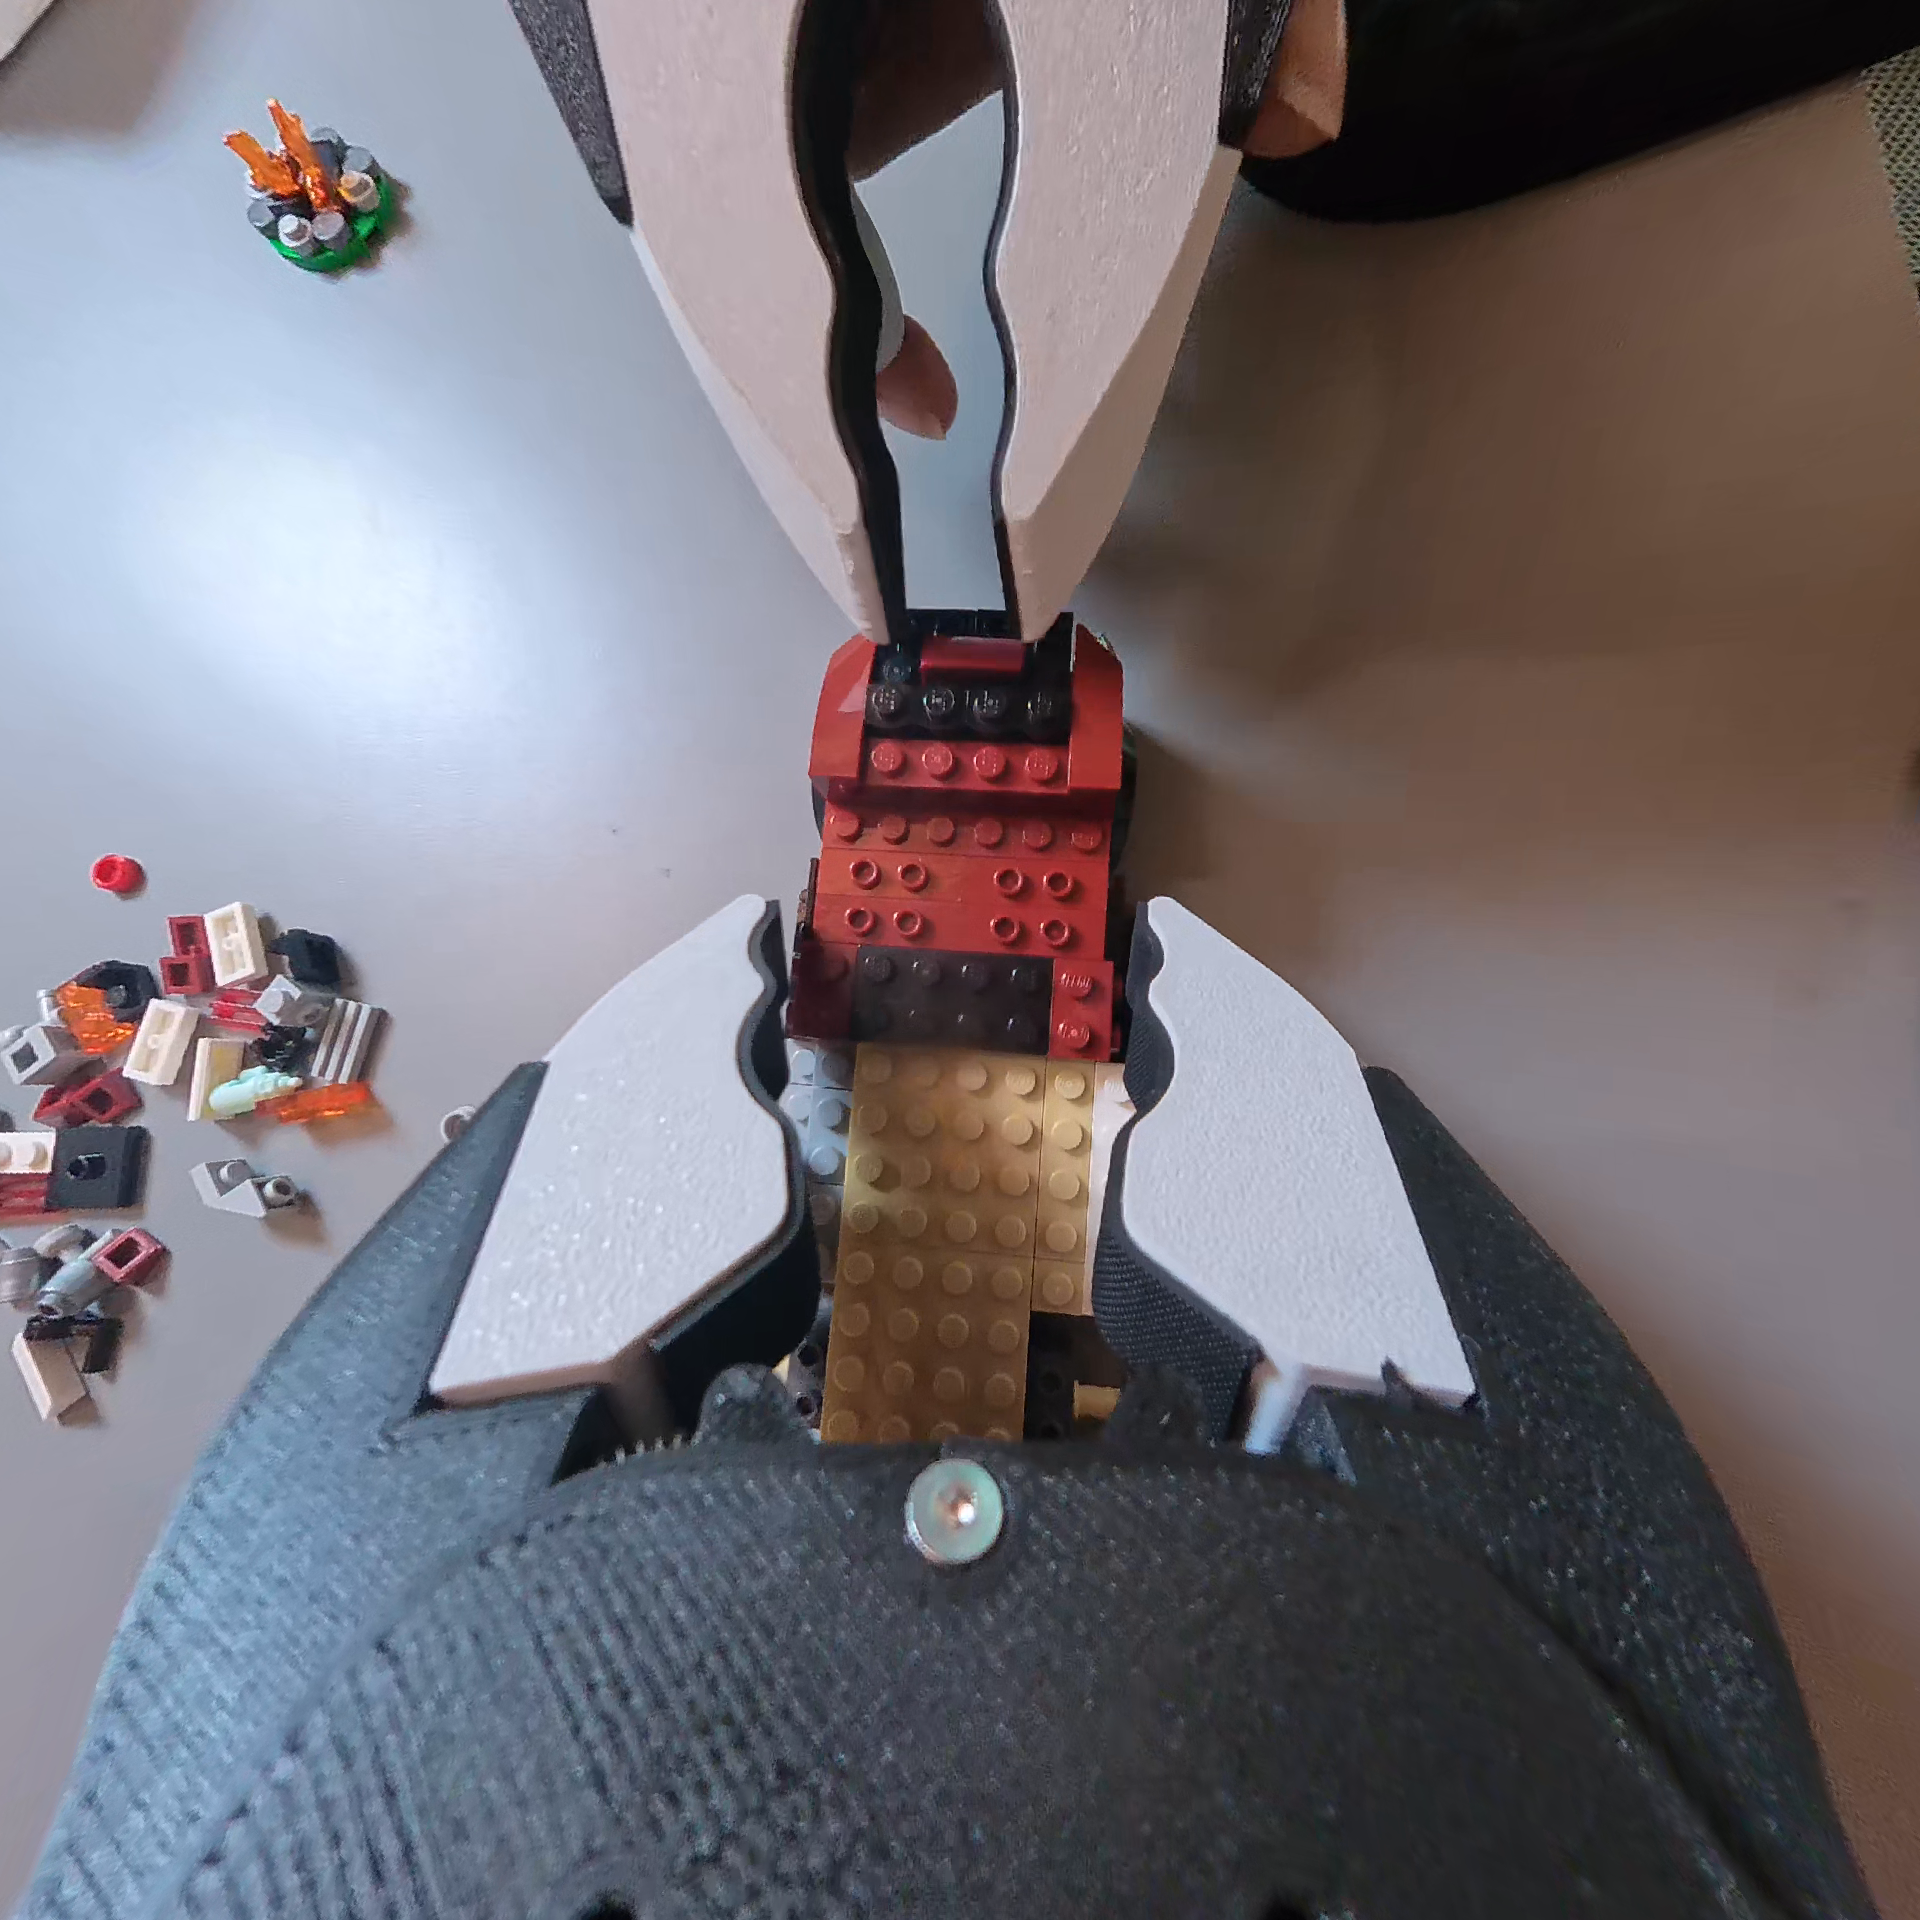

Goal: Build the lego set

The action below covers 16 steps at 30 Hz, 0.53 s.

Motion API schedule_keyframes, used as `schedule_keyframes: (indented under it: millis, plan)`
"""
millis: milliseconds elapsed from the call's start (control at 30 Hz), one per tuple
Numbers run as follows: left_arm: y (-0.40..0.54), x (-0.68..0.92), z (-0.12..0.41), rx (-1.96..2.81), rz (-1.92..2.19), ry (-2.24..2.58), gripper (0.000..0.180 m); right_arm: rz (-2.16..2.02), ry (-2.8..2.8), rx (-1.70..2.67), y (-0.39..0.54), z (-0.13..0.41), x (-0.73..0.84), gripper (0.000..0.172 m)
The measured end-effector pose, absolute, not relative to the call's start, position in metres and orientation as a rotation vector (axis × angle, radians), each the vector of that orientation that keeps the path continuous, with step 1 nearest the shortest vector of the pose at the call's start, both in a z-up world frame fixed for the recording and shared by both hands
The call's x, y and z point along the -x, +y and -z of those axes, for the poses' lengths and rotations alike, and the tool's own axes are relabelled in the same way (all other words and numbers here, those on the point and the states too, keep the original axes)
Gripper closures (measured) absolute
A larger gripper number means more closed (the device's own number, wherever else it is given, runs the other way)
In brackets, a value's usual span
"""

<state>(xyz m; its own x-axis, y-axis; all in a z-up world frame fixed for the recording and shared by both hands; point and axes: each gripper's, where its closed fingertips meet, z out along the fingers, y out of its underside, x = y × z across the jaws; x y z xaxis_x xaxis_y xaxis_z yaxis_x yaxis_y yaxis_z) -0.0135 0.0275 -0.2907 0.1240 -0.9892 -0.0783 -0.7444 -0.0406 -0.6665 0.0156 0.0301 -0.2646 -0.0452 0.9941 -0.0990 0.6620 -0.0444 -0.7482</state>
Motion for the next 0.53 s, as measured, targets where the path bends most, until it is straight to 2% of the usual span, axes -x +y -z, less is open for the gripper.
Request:
schedule_keyframes:
  millis: [533]
  plan:
    - [0.0267, 0.0137, 0.2914, 1.85, 0.559, 1.676, 0.117, -0.869, -1.813, 1.696, 0.0296, 0.2661, -0.0127, 0.156]
